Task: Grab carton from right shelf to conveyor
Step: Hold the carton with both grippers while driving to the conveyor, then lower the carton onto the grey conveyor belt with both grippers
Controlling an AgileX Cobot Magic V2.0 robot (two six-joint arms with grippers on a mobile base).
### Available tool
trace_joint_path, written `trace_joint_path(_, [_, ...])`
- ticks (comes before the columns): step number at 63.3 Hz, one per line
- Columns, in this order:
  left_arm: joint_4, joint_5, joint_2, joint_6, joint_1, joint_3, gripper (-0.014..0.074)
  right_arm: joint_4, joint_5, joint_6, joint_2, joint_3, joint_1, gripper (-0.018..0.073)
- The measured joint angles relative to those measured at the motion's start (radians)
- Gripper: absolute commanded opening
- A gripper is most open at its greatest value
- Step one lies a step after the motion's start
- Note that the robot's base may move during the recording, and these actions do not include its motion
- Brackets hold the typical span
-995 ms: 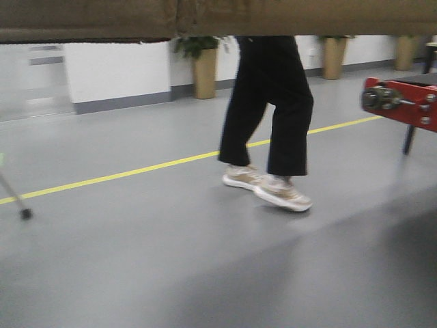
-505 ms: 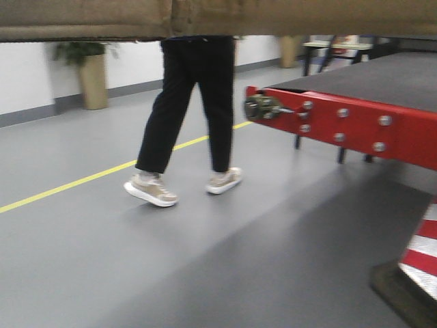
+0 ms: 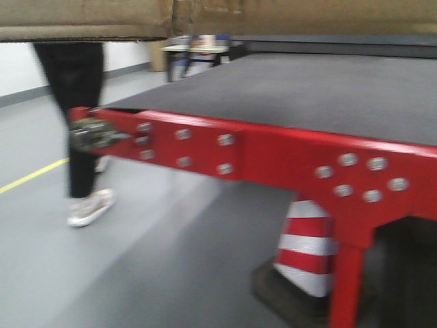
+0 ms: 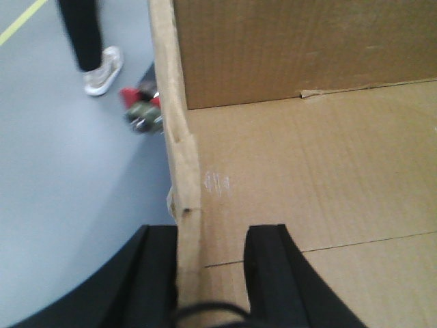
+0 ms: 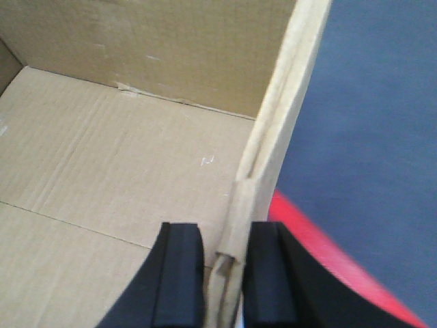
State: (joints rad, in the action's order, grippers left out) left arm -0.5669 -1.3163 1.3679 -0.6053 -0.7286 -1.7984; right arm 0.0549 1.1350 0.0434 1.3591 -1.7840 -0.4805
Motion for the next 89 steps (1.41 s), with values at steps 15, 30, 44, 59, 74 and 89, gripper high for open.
trace_joint_path(15, [-0.01,0.0,0.0,0.0,0.0,0.0,-0.0017,0.0,0.0,0.0,0.0,0.0,0.0,-0.0059])
trace_joint_path(30, [-0.051,0.006,0.0,0.0,-0.006,0.0,-0.0017,0.0,-0.013,0.0,0.0,0.0,0.0,-0.0059])
trace_joint_path(44, [-0.078,0.008,0.0,0.0,-0.008,0.0,-0.0017,0.004,-0.022,0.0,0.0,0.0,-0.001,-0.0059])
trace_joint_path(59, [-0.113,0.018,0.0,0.0,-0.008,0.0,-0.0017,0.006,-0.03,0.0,0.0,0.0,-0.001,-0.0059])
trace_joint_path(74, [-0.124,0.02,0.0,0.0,-0.008,0.0,-0.0017,0.01,-0.032,0.0,0.0,0.0,-0.001,-0.0059])
trace_joint_path(89, [-0.127,0.02,0.0,0.0,-0.01,0.0,-0.0017,0.01,-0.033,0.0,0.0,0.0,-0.001,-0.0059])
